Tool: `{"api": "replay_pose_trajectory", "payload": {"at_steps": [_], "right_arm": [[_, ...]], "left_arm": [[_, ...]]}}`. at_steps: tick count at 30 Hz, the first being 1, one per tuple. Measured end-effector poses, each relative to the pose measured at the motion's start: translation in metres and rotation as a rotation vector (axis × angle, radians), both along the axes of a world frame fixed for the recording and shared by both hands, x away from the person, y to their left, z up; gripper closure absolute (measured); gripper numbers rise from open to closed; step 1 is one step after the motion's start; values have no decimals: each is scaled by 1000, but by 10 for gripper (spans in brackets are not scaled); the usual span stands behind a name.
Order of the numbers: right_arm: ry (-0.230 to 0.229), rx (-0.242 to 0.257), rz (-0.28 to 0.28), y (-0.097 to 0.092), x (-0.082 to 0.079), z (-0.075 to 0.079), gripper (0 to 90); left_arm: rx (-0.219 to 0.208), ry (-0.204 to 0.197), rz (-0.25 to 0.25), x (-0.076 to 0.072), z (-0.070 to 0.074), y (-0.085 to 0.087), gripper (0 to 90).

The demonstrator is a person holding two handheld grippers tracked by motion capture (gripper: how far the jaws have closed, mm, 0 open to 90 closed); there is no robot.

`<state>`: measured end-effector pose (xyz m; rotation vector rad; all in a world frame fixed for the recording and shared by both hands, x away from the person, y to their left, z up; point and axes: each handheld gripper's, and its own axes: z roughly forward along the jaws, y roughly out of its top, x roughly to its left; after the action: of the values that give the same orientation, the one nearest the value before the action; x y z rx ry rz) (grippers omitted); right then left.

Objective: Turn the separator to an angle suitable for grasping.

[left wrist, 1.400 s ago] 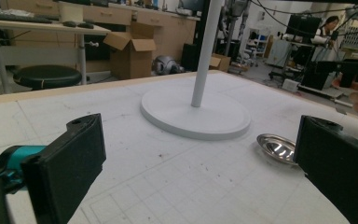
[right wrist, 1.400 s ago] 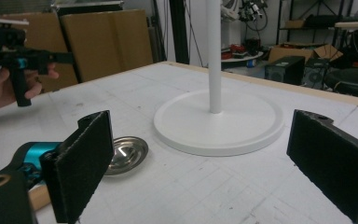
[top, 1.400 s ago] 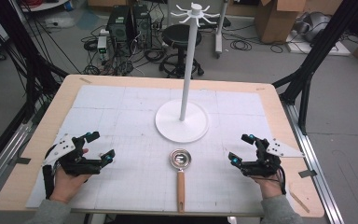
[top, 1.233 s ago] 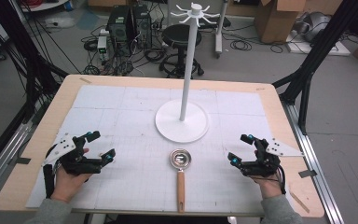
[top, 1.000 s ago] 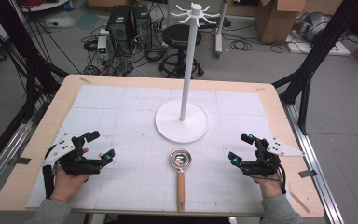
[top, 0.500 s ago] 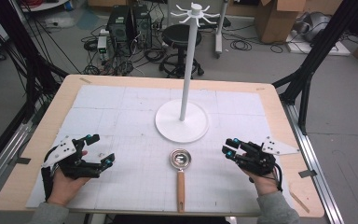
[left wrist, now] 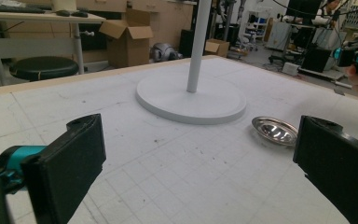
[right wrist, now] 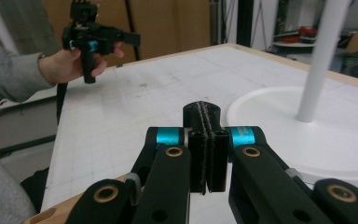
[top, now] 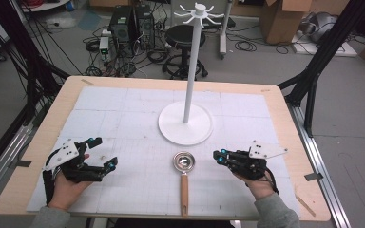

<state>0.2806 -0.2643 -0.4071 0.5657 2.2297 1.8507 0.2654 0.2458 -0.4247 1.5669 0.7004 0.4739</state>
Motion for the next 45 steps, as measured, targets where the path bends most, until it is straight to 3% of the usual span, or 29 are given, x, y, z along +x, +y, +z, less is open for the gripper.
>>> {"api": "replay_pose_trajectory", "payload": {"at_steps": [14,21,29,41,45], "right_arm": [[25,-59,87,28,2,-4,900],[57,-146,139,51,8,-9,900],[88,-181,188,65,13,-12,900],[98,-217,226,81,17,-19,900],[128,-250,242,89,19,-23,900]], "left_arm": [[7,7,-2,1,-1,0,28],[15,10,-1,0,-1,0,28],[19,18,-2,0,-1,0,28],[23,16,-1,0,-1,1,28],[22,15,0,0,-1,1,28]]}}
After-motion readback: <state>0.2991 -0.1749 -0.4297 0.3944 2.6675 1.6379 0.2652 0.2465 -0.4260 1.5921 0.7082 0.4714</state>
